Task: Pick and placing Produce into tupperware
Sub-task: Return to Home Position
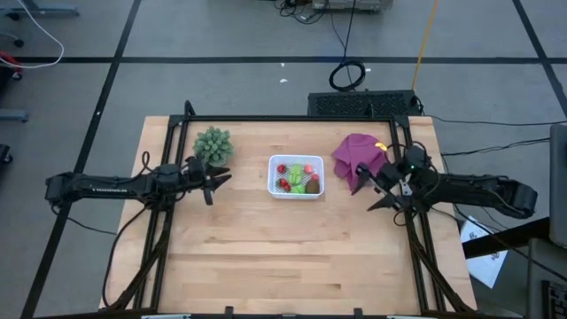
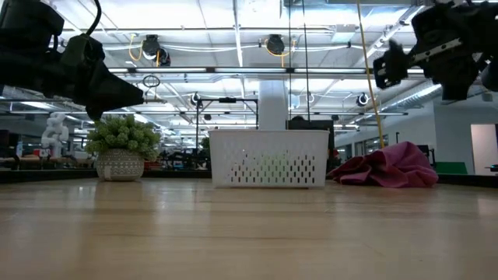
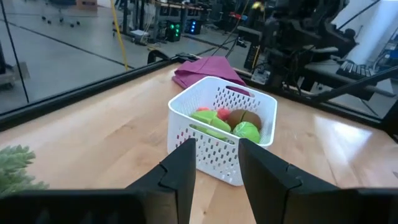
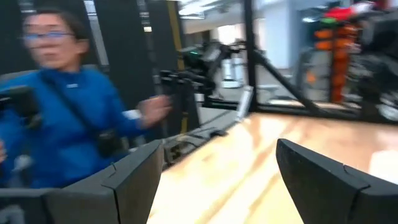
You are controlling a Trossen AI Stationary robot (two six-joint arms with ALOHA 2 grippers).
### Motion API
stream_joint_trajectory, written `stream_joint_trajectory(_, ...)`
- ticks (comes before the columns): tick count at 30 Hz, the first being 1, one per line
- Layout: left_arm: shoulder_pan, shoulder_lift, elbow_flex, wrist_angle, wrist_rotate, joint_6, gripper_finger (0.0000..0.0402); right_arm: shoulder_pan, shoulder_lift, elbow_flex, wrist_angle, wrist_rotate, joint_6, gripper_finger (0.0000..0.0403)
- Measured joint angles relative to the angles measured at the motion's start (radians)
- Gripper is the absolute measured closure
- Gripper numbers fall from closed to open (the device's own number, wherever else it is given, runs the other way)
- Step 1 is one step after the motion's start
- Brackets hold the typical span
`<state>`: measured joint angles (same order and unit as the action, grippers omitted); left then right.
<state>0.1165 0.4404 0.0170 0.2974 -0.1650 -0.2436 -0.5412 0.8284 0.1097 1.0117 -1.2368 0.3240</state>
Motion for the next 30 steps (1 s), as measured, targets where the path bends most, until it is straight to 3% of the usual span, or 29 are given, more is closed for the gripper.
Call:
stream_joint_trajectory(5,0.0,0.0,0.0,0.0,0.0,0.001,0.0277,0.033,0.001,-0.06,0.044,0.17,-0.017,0.0101)
stream_joint_trajectory(10,0.0,0.0,0.0,-0.001,-0.001,-0.001,0.0277,0.079,0.001,-0.071,0.097,0.331,0.175,0.0101)
stream_joint_trajectory(16,0.0,0.0,0.0,-0.001,-0.001,-0.001,0.0277,0.079,0.0,-0.072,0.095,0.36,0.333,0.0101)
stream_joint_trajectory(21,-0.001,0.0,0.0,-0.001,-0.001,0.0,0.0277,0.089,0.0,-0.073,0.092,0.347,0.19,0.0101)
stream_joint_trajectory(24,-0.001,0.0,0.0,-0.001,-0.001,0.0,0.0277,0.119,-0.064,-0.074,-0.038,0.377,0.105,0.0101)
stream_joint_trajectory(30,0.0,0.0,0.001,-0.003,-0.001,0.0,0.0277,0.207,-0.437,-0.074,-0.492,0.575,0.012,0.0101)
